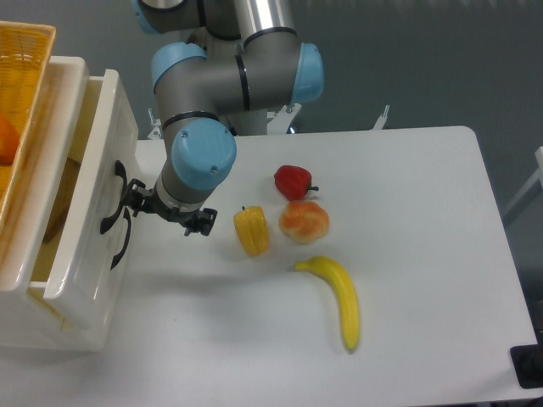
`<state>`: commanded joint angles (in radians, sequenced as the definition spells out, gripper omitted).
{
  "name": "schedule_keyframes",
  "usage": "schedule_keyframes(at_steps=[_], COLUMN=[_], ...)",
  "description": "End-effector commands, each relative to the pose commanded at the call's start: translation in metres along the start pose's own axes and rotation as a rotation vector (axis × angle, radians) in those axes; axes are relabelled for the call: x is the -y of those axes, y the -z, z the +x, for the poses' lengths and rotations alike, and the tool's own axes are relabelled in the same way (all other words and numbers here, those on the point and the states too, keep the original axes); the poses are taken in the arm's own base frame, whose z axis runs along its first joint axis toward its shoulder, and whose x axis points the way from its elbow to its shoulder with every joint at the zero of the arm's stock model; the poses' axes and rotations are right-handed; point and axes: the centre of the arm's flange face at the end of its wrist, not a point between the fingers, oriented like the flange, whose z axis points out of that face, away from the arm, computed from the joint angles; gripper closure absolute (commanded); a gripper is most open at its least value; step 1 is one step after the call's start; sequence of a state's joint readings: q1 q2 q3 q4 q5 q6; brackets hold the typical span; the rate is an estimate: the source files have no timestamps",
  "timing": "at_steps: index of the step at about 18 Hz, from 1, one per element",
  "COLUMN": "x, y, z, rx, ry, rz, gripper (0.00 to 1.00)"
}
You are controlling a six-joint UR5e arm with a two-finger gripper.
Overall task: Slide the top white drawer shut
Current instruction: 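Push the drawer front with the gripper to slide it shut, then hold the gripper against the closed drawer front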
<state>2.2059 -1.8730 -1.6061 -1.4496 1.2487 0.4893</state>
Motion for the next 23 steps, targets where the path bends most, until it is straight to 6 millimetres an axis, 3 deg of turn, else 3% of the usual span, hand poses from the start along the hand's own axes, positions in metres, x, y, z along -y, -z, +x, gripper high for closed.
schedule_keyframes(at_steps=[23], x=[0.0003], y=[0.0054], z=[0.0077], rx=[-0.023], ry=[-0.005], rz=[0.024], gripper=[0.0])
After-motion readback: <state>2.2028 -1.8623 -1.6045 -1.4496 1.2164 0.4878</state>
